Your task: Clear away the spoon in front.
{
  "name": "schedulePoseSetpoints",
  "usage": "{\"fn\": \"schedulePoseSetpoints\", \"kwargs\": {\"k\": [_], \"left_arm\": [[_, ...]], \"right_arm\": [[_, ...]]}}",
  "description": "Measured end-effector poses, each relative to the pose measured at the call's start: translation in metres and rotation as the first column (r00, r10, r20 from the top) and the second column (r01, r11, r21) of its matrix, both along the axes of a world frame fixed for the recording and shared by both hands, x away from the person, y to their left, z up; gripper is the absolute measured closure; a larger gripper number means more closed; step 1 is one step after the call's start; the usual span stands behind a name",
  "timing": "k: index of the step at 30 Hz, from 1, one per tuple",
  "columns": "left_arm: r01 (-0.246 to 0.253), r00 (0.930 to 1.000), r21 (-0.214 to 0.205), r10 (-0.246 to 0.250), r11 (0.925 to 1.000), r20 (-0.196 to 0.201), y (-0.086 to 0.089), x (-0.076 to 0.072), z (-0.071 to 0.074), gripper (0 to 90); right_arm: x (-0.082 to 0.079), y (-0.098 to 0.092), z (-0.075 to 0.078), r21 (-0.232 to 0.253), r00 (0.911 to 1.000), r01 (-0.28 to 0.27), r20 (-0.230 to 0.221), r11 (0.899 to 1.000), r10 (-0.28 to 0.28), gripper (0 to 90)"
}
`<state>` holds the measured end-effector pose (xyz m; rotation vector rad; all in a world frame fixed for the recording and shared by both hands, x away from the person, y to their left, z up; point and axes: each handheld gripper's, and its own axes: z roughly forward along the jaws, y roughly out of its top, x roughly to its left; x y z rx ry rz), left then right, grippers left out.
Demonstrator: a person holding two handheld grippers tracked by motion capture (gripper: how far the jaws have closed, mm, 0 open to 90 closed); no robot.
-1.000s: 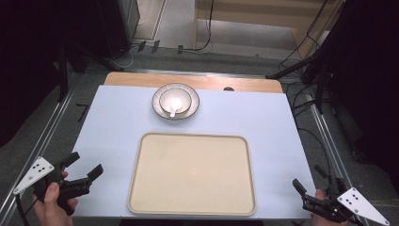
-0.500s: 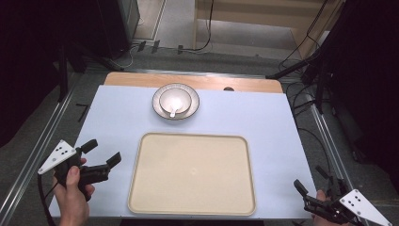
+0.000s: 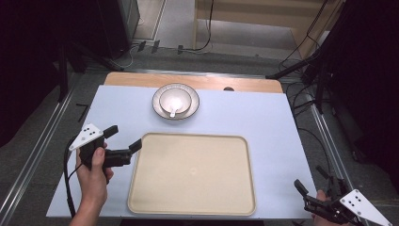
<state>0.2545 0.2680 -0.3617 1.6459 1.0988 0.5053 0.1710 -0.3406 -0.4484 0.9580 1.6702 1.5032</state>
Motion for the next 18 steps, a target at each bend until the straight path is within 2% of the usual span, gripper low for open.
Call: {"fn": "schedulePoseSetpoints", "kwargs": {"k": [5,11,18], "left_arm": [[0.004,0.9999,-0.012,-0.004,0.9999,-0.012,-0.010,0.013,-0.001,0.0],[0.015,0.9995,-0.004,-0.015,0.9999,-0.027,-0.025,0.027,-0.003,0.0],[0.015,0.9992,-0.006,-0.015,0.9999,-0.036,-0.034,0.038,-0.004,0.0]], "right_arm": [[0.000,0.000,0.000,0.004,1.0000,-0.001,-0.005,1.000,0.001,12.9],[0.000,-0.001,0.000,0.004,1.0000,0.001,-0.004,1.000,-0.001,12.9],[0.000,-0.001,0.000,0.006,1.0000,0.002,-0.002,1.000,-0.002,12.9]]}}
